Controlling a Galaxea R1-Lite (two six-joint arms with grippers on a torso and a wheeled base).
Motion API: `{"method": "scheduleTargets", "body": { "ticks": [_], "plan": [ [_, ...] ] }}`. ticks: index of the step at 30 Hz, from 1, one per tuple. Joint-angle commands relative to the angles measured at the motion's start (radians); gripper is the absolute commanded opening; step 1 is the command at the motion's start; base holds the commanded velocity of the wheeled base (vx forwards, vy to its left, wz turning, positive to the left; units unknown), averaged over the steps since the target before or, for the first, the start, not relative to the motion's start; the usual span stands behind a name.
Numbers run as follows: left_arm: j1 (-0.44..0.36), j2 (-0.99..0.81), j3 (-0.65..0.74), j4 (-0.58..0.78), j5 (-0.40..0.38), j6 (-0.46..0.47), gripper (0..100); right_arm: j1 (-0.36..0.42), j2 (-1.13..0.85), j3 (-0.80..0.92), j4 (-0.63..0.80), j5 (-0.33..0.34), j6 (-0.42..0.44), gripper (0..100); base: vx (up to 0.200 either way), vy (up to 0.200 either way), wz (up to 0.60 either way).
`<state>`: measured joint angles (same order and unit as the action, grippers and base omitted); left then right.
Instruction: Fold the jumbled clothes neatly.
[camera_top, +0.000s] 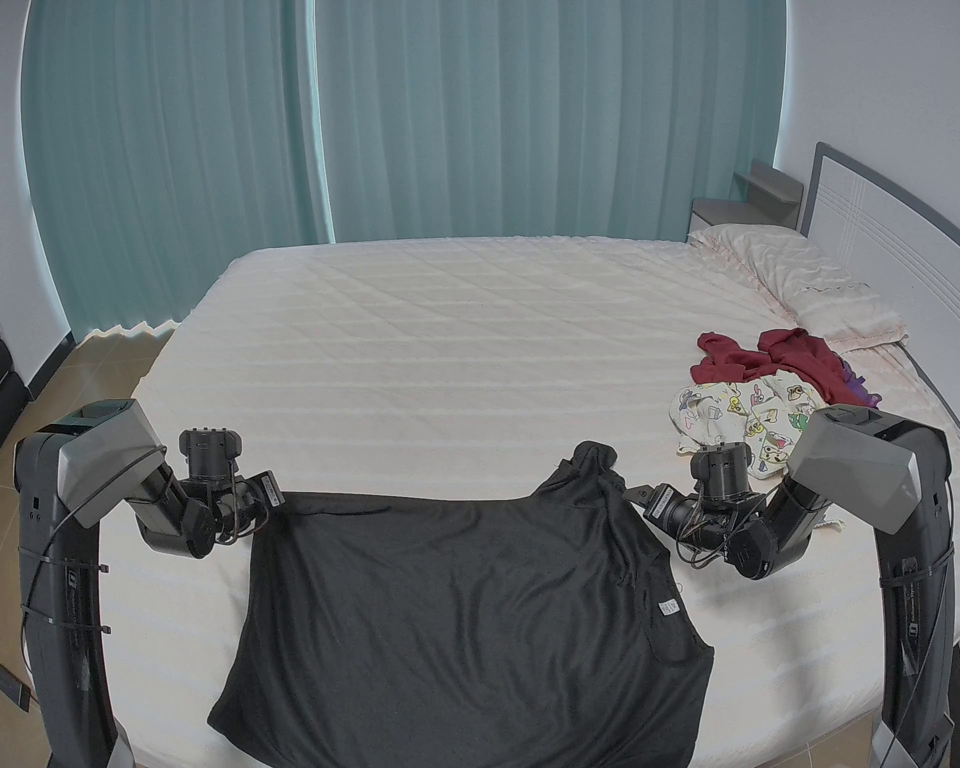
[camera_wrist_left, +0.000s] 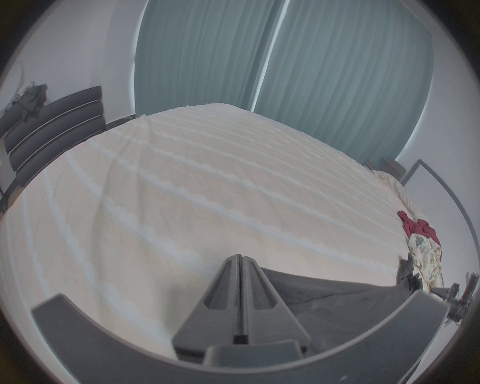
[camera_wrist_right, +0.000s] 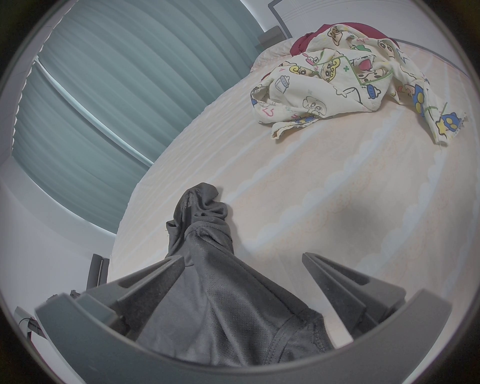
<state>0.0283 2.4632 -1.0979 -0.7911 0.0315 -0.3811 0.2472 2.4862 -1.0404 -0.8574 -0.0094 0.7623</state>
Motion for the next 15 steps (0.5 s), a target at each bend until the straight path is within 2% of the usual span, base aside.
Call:
{"method": "scheduleTargets", "body": {
  "ticks": [1,7,15],
  "plan": [
    [0.033,-0.024,-0.002,0.000,-0.001,-0.004,0,0.000,0.007,0.000,0.000,0.000,0.000,100,0.000,0.000,0.00],
    [0.073,-0.013,-0.036,-0.008,0.001,-0.002,0,0.000,0.008,0.002,-0.002,0.000,0.000,100,0.000,0.000,0.00],
    [0.073,0.034,-0.091,-0.002,0.005,-0.005,0,0.001,0.033,-0.001,0.000,0.000,-0.034,100,0.000,0.000,0.00]
  ]
}}
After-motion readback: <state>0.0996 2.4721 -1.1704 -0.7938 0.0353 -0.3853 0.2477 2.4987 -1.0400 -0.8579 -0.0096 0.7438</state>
